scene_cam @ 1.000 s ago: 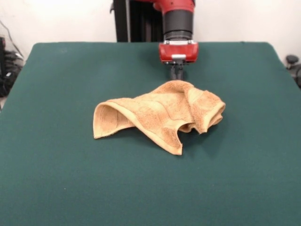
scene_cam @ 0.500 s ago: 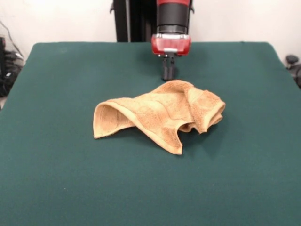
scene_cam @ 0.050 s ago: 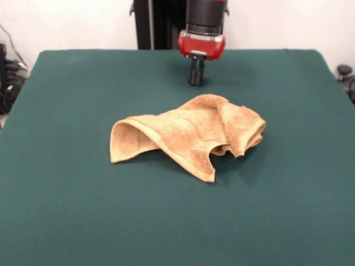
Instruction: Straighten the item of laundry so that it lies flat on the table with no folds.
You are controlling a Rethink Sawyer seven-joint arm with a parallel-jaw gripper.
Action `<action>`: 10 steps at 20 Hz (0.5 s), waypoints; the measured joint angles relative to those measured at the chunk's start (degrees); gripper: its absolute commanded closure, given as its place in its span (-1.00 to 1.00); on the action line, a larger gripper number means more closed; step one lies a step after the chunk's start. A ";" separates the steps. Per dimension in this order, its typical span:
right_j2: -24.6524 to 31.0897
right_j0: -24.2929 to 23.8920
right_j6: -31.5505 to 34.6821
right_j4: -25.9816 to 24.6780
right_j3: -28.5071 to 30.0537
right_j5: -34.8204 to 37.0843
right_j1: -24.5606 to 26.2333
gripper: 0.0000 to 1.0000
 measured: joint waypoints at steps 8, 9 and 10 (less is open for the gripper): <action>1.96 3.22 1.14 9.94 8.60 10.96 -1.81 1.00; 2.01 3.95 1.54 10.88 9.69 11.52 -2.02 1.00; 2.07 4.97 2.28 12.12 10.86 12.05 -2.43 1.00</action>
